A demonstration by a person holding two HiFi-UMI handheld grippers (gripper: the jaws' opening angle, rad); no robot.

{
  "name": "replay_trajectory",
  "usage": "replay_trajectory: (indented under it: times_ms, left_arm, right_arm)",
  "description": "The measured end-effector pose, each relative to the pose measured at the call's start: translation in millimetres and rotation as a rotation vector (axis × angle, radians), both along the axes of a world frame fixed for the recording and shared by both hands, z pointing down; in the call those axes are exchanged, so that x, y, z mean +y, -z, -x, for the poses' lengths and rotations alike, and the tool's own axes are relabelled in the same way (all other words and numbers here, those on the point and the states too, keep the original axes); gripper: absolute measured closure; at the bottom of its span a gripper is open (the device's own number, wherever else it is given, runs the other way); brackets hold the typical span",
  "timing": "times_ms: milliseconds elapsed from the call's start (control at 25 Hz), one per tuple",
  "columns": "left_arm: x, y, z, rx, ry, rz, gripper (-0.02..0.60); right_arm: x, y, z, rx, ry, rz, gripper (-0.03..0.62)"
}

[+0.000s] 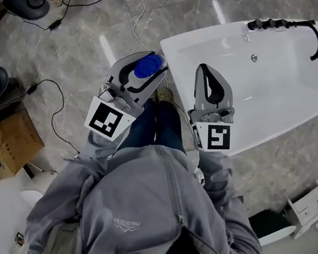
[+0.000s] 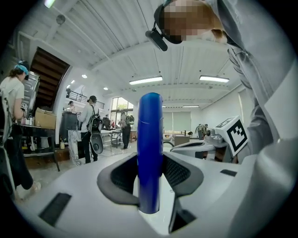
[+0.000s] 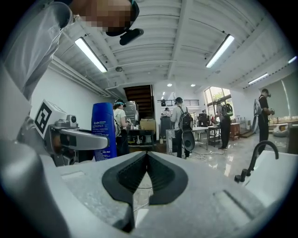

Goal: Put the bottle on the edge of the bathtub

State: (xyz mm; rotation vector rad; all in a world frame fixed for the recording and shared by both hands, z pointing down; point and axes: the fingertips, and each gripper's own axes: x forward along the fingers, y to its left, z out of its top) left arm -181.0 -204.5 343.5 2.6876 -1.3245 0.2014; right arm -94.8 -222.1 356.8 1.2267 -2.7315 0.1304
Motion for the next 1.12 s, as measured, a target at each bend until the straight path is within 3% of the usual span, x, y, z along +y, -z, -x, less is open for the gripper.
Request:
replay_trajectory:
  times_ms: [480, 920, 1120]
  left_arm:
    - [-38, -64, -24, -0.048, -0.109, -0.009, 0.426]
    - [-63, -132, -34, -0.021, -0.072, 0.011, 0.426]
    - [-72, -160, -41, -0.044, -0.092, -0.012, 0.426]
  right_arm:
    - [-21, -56, -16, -0.001, -0.052, 0.022, 0.591]
    - [-44, -118, -23, -0.025, -0.06, 0.046, 0.591]
    - [-54, -148, -25, -0.028, -0.065, 0.051, 0.591]
